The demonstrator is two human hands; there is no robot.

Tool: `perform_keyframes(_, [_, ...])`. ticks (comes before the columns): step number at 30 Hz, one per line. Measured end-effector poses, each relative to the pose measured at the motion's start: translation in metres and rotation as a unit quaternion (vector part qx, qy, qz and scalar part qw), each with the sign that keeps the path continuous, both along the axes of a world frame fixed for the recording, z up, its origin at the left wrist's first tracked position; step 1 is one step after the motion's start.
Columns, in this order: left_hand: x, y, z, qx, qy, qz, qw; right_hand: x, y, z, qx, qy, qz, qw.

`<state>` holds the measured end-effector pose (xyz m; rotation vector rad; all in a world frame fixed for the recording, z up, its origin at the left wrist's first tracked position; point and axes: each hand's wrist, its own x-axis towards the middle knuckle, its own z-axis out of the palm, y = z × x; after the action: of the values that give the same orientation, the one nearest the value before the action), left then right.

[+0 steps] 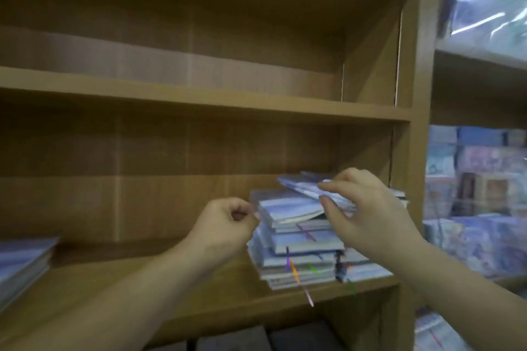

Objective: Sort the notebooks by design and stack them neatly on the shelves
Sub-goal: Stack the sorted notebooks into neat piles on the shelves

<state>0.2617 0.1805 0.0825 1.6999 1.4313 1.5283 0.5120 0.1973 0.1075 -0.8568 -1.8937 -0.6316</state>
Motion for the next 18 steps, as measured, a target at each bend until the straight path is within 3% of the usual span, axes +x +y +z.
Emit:
perform_keyframes(2, [0.014, 0.017, 0.014, 0.016, -0.014, -0.001, 1.000, 0.015, 0.009, 0.013, 0.005, -0.023, -0.069, 0.997])
perform_keyframes(4, [0.030, 0.029, 0.023, 0.033, 0.002, -0.005, 0.999, 0.028, 0.019, 0.026, -0.130, -0.044, -0.116, 0.984])
perform_keyframes(6, [0.045, 0.035, 0.022, 0.055, 0.059, -0.018, 0.997, 0.039, 0.028, 0.033, -0.286, -0.036, -0.102, 0.952])
perform_keyframes(8, [0.055, 0.036, 0.014, 0.075, 0.162, -0.010, 0.984, 0.045, 0.032, 0.039, -0.325, -0.044, -0.093, 0.940])
perform_keyframes(10, [0.056, 0.034, 0.005, 0.112, 0.250, 0.019, 0.962, 0.049, 0.034, 0.043, -0.308, -0.090, -0.123, 0.939])
perform_keyframes(12, [0.052, 0.031, 0.002, 0.153, 0.286, 0.027, 0.946, 0.052, 0.036, 0.039, -0.269, -0.138, -0.165, 0.939])
perform_keyframes(18, [0.045, 0.030, -0.002, 0.109, 0.267, 0.000, 0.958, 0.050, 0.023, 0.025, -0.046, -0.085, -0.107, 0.990])
